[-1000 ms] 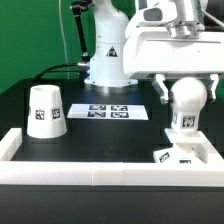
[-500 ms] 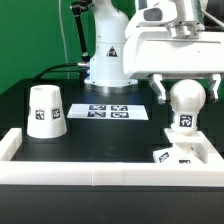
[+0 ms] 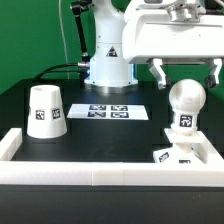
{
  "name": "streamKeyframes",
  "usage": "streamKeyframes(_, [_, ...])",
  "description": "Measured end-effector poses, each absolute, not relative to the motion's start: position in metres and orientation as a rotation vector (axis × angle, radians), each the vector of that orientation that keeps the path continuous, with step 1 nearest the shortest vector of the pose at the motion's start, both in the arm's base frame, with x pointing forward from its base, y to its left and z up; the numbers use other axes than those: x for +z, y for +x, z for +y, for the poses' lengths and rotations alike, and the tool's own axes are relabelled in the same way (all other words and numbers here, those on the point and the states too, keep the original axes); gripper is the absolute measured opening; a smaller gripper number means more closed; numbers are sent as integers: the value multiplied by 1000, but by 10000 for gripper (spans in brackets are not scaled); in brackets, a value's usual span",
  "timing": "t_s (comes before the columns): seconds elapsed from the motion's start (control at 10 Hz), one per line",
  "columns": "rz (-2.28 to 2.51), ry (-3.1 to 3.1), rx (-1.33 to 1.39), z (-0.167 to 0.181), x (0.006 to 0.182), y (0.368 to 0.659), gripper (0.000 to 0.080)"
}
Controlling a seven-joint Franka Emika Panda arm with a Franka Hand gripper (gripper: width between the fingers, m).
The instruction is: Assemble lamp
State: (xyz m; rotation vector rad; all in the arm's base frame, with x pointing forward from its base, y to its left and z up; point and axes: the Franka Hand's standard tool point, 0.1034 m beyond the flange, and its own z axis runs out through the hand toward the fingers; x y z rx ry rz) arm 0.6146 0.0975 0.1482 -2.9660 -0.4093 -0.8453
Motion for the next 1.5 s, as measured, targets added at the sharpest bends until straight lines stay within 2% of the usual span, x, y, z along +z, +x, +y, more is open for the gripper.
streamKeyframes(0.6, [-415, -2975, -794, 97, 144, 613, 698])
streamKeyframes(0.7, [-419, -2990, -681, 97, 139, 609, 698])
streamKeyframes(1.0, [-424, -3002, -405, 105, 142, 611, 698])
streamKeyframes(1.3, [-452, -3009, -59, 110, 138, 600, 698])
streamKeyframes(1.5, [-460, -3010, -69, 107, 135, 604, 698])
